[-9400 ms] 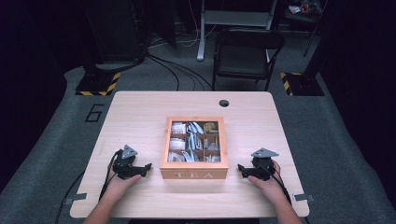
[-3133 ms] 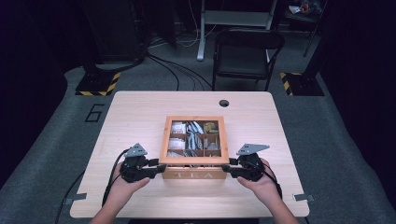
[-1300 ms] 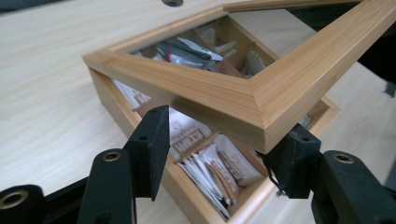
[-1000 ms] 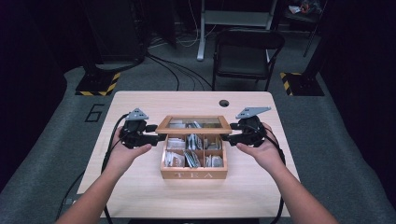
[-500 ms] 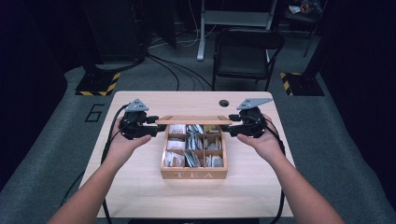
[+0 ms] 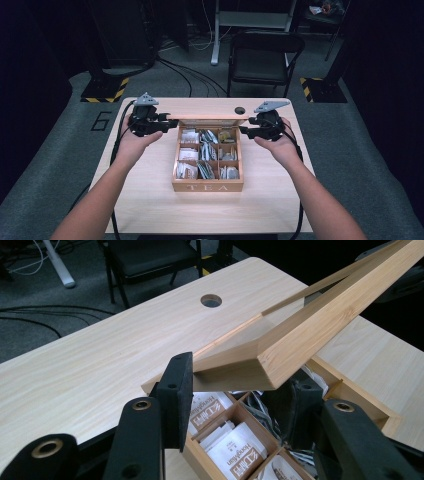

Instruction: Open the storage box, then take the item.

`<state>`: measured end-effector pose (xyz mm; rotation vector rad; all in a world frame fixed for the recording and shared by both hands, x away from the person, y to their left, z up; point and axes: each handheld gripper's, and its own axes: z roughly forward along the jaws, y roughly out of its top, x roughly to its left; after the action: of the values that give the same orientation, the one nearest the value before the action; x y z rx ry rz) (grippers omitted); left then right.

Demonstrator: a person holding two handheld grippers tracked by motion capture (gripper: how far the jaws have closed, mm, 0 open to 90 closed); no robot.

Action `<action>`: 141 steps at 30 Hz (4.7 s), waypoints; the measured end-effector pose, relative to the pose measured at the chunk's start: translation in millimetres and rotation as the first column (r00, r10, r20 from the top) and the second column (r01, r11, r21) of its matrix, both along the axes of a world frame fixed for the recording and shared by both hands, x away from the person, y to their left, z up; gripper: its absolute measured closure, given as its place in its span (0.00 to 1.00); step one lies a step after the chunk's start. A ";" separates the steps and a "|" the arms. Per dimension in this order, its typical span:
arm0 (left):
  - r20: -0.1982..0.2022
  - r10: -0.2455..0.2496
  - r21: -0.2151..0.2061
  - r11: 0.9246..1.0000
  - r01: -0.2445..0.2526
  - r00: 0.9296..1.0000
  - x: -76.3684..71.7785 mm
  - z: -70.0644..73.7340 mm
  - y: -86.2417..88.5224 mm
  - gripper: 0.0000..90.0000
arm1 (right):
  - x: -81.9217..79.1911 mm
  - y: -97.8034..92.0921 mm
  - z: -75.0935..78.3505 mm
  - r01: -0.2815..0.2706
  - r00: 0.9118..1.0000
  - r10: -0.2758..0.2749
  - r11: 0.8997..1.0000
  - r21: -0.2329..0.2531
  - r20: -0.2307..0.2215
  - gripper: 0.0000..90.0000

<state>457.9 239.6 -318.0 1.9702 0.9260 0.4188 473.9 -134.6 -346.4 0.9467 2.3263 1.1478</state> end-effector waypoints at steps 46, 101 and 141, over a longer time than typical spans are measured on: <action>0.031 0.069 -0.079 0.995 -0.067 0.997 48.9 -23.6 -0.9 0.64 | 45.0 9.9 0.0 0.069 0.997 -0.071 0.989 0.130 0.014 0.65; 0.001 0.130 -0.068 0.989 -0.130 0.992 81.3 -36.4 -5.8 0.69 | 81.5 15.9 -35.3 0.099 0.995 -0.100 0.988 0.114 0.004 0.68; -0.014 0.105 -0.043 0.994 -0.105 0.994 64.7 -44.1 5.8 0.59 | 100.9 17.3 -32.2 0.130 0.991 -0.125 0.985 0.115 -0.044 0.70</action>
<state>522.5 245.4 -362.0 1.8918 1.0410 0.4429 574.8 -117.3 -378.6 1.1501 2.2100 1.2355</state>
